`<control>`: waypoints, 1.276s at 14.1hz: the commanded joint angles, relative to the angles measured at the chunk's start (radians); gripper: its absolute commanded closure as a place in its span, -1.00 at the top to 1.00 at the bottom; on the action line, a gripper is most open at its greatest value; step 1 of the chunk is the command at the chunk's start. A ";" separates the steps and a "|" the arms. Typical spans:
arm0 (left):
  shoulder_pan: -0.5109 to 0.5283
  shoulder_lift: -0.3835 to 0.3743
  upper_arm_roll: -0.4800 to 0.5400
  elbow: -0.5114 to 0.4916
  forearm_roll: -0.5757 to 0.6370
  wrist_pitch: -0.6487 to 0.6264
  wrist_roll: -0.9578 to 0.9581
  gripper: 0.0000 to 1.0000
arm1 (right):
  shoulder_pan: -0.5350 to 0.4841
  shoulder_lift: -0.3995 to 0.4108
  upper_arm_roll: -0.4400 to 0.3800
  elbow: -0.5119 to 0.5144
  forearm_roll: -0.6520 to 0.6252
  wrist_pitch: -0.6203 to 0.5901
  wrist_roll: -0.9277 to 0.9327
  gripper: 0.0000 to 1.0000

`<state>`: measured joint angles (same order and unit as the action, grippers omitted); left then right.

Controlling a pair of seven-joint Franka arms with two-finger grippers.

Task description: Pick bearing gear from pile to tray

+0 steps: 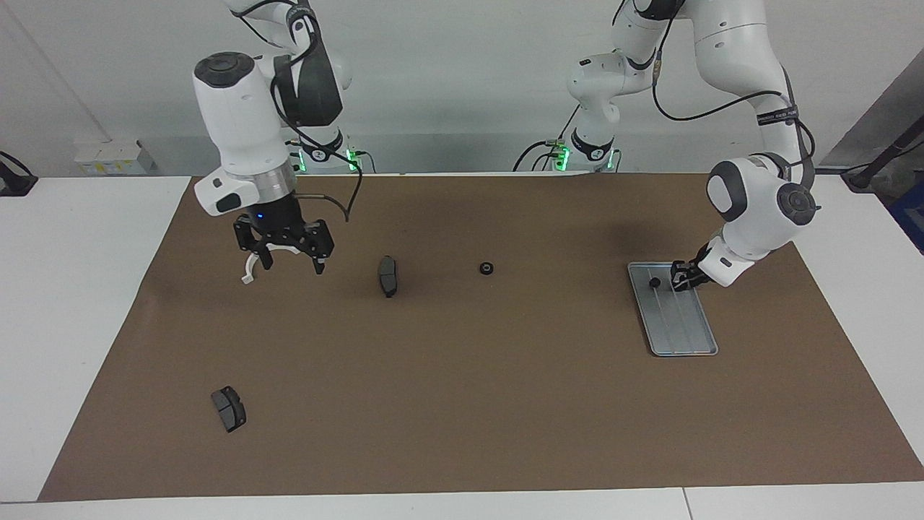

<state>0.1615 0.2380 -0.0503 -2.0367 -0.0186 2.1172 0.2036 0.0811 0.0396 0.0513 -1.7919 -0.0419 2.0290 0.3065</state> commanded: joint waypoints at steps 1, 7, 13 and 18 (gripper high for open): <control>0.006 -0.028 -0.005 -0.024 -0.004 0.027 0.013 0.28 | -0.043 0.016 0.013 0.103 0.004 -0.105 -0.082 1.00; -0.095 -0.016 -0.008 0.044 -0.004 0.043 -0.087 0.10 | -0.092 0.016 0.012 0.240 0.007 -0.325 -0.197 1.00; -0.292 0.001 -0.009 0.032 -0.004 0.200 -0.413 0.14 | -0.080 -0.026 0.013 0.171 0.005 -0.394 -0.207 1.00; -0.497 0.021 -0.009 0.024 -0.004 0.300 -0.718 0.20 | -0.078 -0.040 0.015 0.146 0.005 -0.403 -0.202 1.00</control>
<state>-0.2580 0.2568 -0.0781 -1.9970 -0.0205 2.3688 -0.4206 0.0090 0.0327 0.0600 -1.6100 -0.0418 1.6335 0.1264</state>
